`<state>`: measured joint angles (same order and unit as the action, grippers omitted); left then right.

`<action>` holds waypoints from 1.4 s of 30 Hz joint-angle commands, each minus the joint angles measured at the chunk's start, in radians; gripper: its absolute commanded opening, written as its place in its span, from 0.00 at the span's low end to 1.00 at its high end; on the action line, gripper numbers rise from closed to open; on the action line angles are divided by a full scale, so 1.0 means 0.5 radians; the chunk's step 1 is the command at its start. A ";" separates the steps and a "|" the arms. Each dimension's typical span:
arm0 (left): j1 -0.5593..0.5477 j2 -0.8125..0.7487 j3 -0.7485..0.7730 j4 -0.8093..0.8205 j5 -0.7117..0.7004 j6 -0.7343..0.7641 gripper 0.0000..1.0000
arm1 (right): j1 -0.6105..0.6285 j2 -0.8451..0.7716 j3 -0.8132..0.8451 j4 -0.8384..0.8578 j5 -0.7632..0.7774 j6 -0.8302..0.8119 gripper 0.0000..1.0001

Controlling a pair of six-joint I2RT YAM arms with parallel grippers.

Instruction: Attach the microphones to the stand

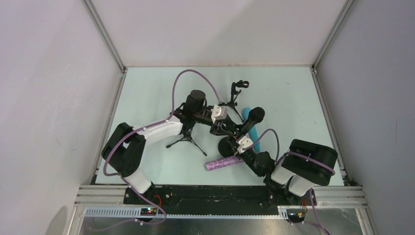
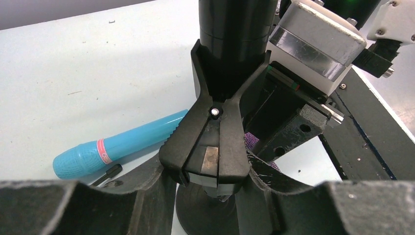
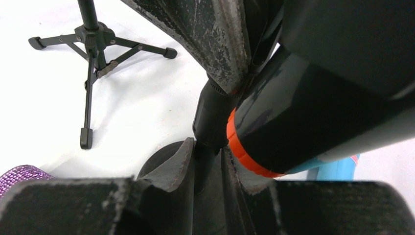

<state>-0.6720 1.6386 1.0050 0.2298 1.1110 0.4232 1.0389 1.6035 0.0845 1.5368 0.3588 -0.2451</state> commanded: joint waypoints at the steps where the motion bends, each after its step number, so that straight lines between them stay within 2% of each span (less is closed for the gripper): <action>1: -0.019 -0.040 0.037 0.055 -0.050 0.062 0.00 | 0.054 0.045 -0.021 -0.067 0.022 -0.097 0.19; 5: -0.019 -0.055 0.033 0.055 -0.134 0.073 0.00 | 0.075 0.035 -0.019 -0.068 0.092 -0.120 0.33; 12: -0.019 -0.063 0.041 0.117 -0.227 0.011 0.00 | 0.090 0.037 -0.016 -0.069 0.130 -0.128 0.51; 15: -0.022 -0.065 0.040 0.152 -0.258 -0.029 0.00 | 0.105 0.048 0.003 -0.067 0.184 -0.145 0.66; 18: -0.021 -0.067 0.039 0.202 -0.311 -0.072 0.00 | 0.153 0.069 0.034 -0.067 0.344 -0.216 0.82; 24: -0.020 -0.055 0.023 0.365 -0.437 -0.218 0.00 | 0.267 0.169 0.195 -0.065 0.769 -0.349 0.97; 27: -0.020 -0.057 0.004 0.429 -0.540 -0.296 0.00 | 0.303 0.198 0.245 -0.062 0.927 -0.346 0.96; 29: -0.020 -0.051 -0.001 0.458 -0.573 -0.334 0.00 | 0.320 0.194 0.261 -0.065 0.987 -0.331 0.92; 32: -0.018 -0.046 -0.012 0.512 -0.604 -0.383 0.00 | 0.337 0.144 0.252 -0.065 1.023 -0.298 0.83; 36: -0.019 -0.050 -0.029 0.562 -0.629 -0.425 0.00 | 0.339 0.035 0.187 -0.065 0.980 -0.174 0.78; 39: -0.020 -0.053 -0.042 0.601 -0.654 -0.456 0.00 | 0.338 -0.027 0.152 -0.066 0.920 -0.034 0.78; 42: -0.018 -0.046 -0.050 0.636 -0.669 -0.491 0.00 | 0.340 -0.107 0.094 -0.075 0.866 0.127 0.83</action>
<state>-0.6815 1.6363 0.9764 0.4244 0.8005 0.2127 1.2015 1.6039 0.1638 1.4708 0.8028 -0.3042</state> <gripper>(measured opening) 0.451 0.798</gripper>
